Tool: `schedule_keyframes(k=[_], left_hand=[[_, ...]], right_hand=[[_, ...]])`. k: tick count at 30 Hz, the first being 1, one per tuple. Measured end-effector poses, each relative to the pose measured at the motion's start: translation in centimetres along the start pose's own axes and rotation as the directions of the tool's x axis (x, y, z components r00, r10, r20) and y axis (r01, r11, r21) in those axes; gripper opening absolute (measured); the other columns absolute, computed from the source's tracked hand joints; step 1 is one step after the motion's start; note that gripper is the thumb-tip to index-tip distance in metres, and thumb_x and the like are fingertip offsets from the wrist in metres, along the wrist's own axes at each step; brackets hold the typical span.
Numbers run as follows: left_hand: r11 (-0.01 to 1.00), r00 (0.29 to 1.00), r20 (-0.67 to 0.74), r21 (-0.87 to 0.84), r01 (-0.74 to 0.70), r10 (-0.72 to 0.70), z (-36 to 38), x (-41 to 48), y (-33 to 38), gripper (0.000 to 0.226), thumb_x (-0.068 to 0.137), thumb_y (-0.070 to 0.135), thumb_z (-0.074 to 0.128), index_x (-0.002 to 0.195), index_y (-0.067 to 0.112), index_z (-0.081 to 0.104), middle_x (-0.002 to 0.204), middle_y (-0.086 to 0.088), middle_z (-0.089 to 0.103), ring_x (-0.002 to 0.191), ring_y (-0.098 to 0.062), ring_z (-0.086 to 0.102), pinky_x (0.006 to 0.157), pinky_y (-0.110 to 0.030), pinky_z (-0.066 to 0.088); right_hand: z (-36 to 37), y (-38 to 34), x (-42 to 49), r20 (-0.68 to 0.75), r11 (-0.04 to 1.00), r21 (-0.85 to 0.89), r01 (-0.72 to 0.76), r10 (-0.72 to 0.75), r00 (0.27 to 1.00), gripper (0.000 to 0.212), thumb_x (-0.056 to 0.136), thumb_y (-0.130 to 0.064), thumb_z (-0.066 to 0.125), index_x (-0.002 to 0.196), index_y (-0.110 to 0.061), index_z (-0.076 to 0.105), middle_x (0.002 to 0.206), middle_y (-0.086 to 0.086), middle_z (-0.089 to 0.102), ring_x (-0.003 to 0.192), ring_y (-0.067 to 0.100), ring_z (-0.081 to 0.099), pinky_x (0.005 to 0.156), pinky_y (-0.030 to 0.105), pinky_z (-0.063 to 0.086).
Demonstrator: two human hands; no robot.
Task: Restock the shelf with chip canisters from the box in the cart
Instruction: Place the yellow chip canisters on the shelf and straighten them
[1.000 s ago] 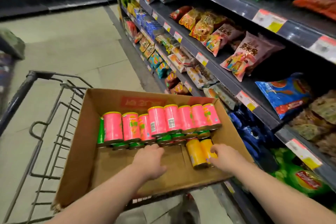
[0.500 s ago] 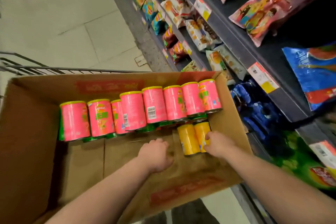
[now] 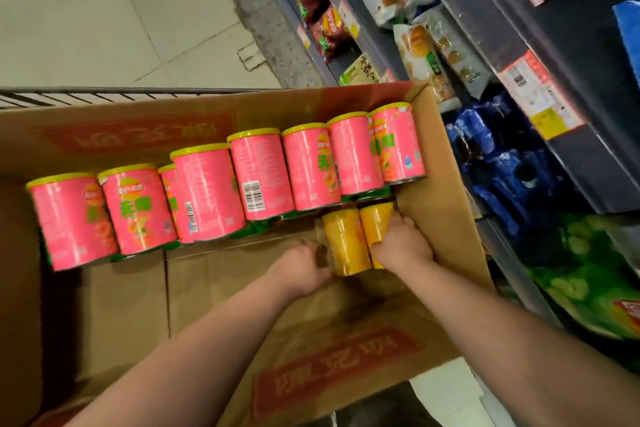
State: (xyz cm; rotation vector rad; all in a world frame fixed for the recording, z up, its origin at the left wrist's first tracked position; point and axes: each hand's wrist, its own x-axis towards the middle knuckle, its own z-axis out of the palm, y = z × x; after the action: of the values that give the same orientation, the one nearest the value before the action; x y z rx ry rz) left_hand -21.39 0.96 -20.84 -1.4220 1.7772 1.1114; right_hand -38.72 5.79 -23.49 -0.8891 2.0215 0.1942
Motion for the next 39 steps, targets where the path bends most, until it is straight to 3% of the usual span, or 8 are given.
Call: schedule_keyframes(k=[3, 7, 11, 15, 19, 26, 35, 39], left_hand=[[0.996, 0.999, -0.024, -0.091, 0.025, -0.027, 0.6, 0.9, -0.1, 0.058, 0.085, 0.039, 0.064, 0.133, 0.011, 0.047, 0.131, -0.014, 0.053, 0.121, -0.027, 0.050, 0.095, -0.027, 0.040], [0.949, 0.992, -0.060, -0.303, 0.090, -0.113, 1.1, 1.9, 0.2, 0.052, 0.081, 0.029, 0.071, 0.126, 0.013, 0.053, 0.124, -0.010, 0.061, 0.112, -0.025, 0.059, 0.090, -0.028, 0.046], [0.859, 0.973, -0.061, -0.484, 0.166, -0.222, 1.7, 2.9, 0.6, 0.057, 0.080, 0.030, 0.074, 0.128, 0.012, 0.050, 0.123, -0.008, 0.062, 0.109, -0.026, 0.061, 0.089, -0.029, 0.048], [0.830, 0.957, -0.043, -0.510, 0.227, -0.288, 2.5, 3.6, 0.5, 0.067, 0.076, 0.031, 0.077, 0.130, 0.010, 0.045, 0.123, -0.010, 0.060, 0.109, -0.028, 0.060, 0.088, -0.034, 0.051], [0.805, 0.955, -0.037, -0.548, 0.227, -0.294, 2.7, 3.5, 0.5, 0.065, 0.074, 0.027, 0.079, 0.127, 0.011, 0.044, 0.119, -0.011, 0.061, 0.104, -0.029, 0.062, 0.087, -0.042, 0.053], [0.778, 0.956, -0.020, -0.586, 0.225, -0.292, 2.3, 0.7, 0.4, 0.068, 0.072, 0.033, 0.079, 0.127, 0.015, 0.042, 0.118, -0.008, 0.060, 0.104, -0.027, 0.061, 0.090, -0.043, 0.052], [0.783, 0.981, -0.054, -0.612, 0.116, -0.188, 0.3, -4.6, 0.2, 0.074, 0.073, 0.034, 0.078, 0.131, 0.017, 0.036, 0.114, -0.007, 0.059, 0.097, -0.024, 0.062, 0.083, -0.038, 0.055], [0.749, 0.989, -0.102, -0.663, 0.012, -0.106, -1.1, -7.3, -0.1, 0.079, 0.062, 0.039, 0.078, 0.127, 0.019, 0.038, 0.112, -0.006, 0.060, 0.096, -0.024, 0.063, 0.082, -0.041, 0.056]], right_hand=[[0.3, 0.2, 0.5, -0.010, 0.999, 0.041, 0.024, -0.024, 1.000, 0.054, 0.087, -0.031, 0.061, 0.132, -0.009, 0.041, 0.131, 0.014, 0.041, 0.118, 0.033, 0.051, 0.094, 0.037, 0.045], [1.0, 0.7, 1.0, 0.019, 0.984, 0.171, 0.047, -0.051, 0.998, 0.056, 0.084, -0.033, 0.066, 0.131, -0.016, 0.041, 0.128, 0.013, 0.050, 0.114, 0.033, 0.055, 0.091, 0.036, 0.047], [1.9, 1.3, 1.4, 0.144, 0.942, 0.330, -0.054, 0.006, 0.989, 0.076, 0.079, -0.038, 0.073, 0.140, -0.011, 0.036, 0.134, 0.011, 0.052, 0.120, 0.029, 0.053, 0.097, 0.036, 0.045], [3.2, 1.4, 1.6, 0.253, 0.917, 0.383, -0.112, 0.012, 0.967, 0.074, 0.080, -0.044, 0.071, 0.138, -0.009, 0.040, 0.138, 0.011, 0.049, 0.123, 0.028, 0.050, 0.100, 0.035, 0.043], [3.7, 1.0, 1.8, 0.275, 0.874, 0.459, -0.161, 0.032, 0.961, 0.080, 0.075, -0.040, 0.077, 0.137, -0.009, 0.037, 0.136, 0.010, 0.050, 0.121, 0.027, 0.052, 0.100, 0.040, 0.045], [3.1, 0.5, 0.0, 0.325, 0.856, 0.468, -0.221, 0.066, 0.943, 0.088, 0.067, -0.045, 0.080, 0.136, -0.014, 0.036, 0.132, 0.007, 0.050, 0.116, 0.024, 0.054, 0.098, 0.040, 0.047], [0.5, -0.1, -5.2, 0.207, 0.830, 0.540, -0.137, 0.027, 0.978, 0.082, 0.070, -0.047, 0.077, 0.134, -0.016, 0.039, 0.129, 0.006, 0.051, 0.114, 0.023, 0.054, 0.096, 0.037, 0.047], [-0.9, -1.4, -8.7, 0.099, 0.795, 0.601, -0.078, 0.023, 0.995, 0.086, 0.064, -0.052, 0.078, 0.133, -0.016, 0.042, 0.128, 0.005, 0.054, 0.114, 0.023, 0.055, 0.096, 0.039, 0.047]])
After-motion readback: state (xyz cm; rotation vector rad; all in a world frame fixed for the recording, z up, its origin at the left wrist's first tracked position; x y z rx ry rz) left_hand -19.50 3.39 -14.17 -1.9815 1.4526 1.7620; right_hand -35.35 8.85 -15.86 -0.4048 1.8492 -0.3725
